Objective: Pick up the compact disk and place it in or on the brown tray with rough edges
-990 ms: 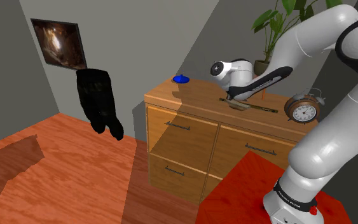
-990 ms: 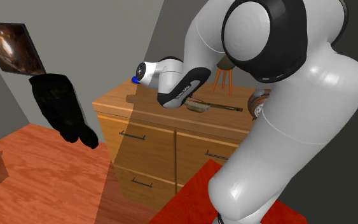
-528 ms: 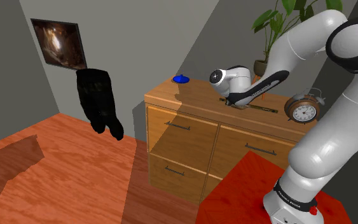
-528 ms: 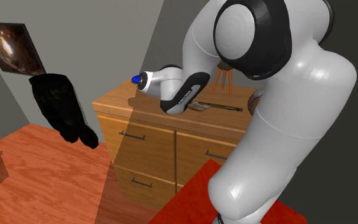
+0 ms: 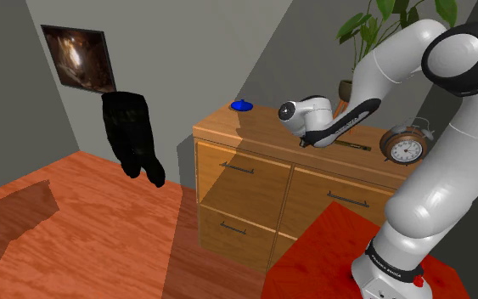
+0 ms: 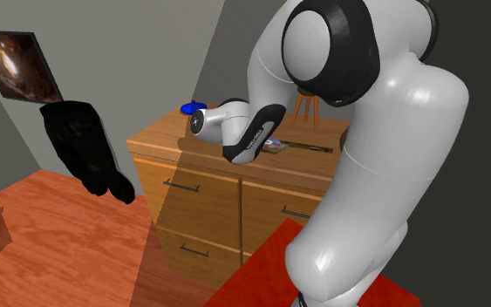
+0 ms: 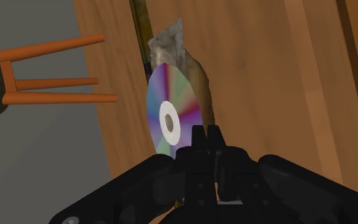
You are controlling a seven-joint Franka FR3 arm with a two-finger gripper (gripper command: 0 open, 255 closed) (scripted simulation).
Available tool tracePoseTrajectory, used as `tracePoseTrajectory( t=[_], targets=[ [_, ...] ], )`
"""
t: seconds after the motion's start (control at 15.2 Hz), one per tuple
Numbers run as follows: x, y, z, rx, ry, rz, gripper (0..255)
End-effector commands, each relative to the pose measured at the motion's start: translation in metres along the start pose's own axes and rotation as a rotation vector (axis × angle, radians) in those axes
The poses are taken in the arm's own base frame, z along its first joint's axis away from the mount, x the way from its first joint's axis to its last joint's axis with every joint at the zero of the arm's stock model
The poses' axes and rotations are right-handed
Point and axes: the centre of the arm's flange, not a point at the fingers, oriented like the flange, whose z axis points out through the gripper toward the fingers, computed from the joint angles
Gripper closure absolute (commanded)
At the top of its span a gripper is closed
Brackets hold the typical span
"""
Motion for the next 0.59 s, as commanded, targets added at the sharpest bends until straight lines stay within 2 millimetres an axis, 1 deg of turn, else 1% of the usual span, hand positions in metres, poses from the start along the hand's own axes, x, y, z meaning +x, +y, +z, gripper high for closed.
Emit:
tracePoseTrajectory(
  t=[0.0,0.2,0.26,0.53],
  targets=[
    [0.0001,-0.0007,0.0003,0.0,0.0,0.0,255],
    [0.0001,-0.0007,0.0003,0.0,0.0,0.0,255],
    [0.0001,-0.0007,0.0004,0.0,0.0,0.0,0],
    [0.0001,-0.0008,0.0004,0.0,0.0,0.0,0]
  ],
)
